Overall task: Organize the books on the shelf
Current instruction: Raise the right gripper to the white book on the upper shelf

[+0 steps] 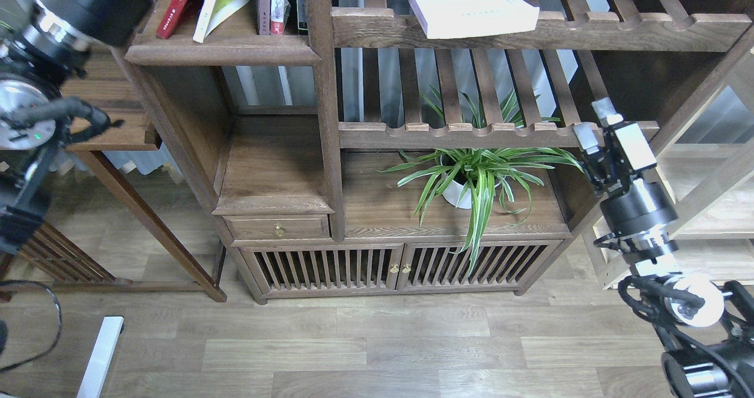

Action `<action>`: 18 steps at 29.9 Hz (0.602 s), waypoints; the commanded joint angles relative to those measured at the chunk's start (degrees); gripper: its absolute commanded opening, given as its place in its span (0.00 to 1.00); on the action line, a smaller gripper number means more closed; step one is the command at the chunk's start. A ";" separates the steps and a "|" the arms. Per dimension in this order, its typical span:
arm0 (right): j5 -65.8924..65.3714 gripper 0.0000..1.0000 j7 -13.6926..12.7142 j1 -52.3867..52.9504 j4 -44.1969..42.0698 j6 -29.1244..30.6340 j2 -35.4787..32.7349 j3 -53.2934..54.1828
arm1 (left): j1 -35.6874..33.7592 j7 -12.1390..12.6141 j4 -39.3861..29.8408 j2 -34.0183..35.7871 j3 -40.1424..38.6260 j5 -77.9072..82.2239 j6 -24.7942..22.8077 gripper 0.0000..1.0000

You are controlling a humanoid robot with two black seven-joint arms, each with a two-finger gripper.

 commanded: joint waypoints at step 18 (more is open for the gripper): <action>-0.26 0.87 0.01 12.64 -0.01 0.00 7.32 -6.17 | 11.33 0.89 -0.17 -14.71 8.98 -0.53 0.00 0.99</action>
